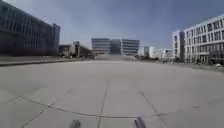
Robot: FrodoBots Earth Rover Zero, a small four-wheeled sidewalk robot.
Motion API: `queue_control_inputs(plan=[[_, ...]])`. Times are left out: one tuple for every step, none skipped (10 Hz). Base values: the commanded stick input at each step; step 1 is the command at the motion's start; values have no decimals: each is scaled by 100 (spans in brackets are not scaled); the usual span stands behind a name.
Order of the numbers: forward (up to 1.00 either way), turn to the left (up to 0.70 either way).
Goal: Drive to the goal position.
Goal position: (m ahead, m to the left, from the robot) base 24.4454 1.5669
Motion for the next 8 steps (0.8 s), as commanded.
queue_control_inputs(plan=[[100,0],[100,0],[100,0],[100,0],[100,0],[100,0],[100,0],[100,0]])
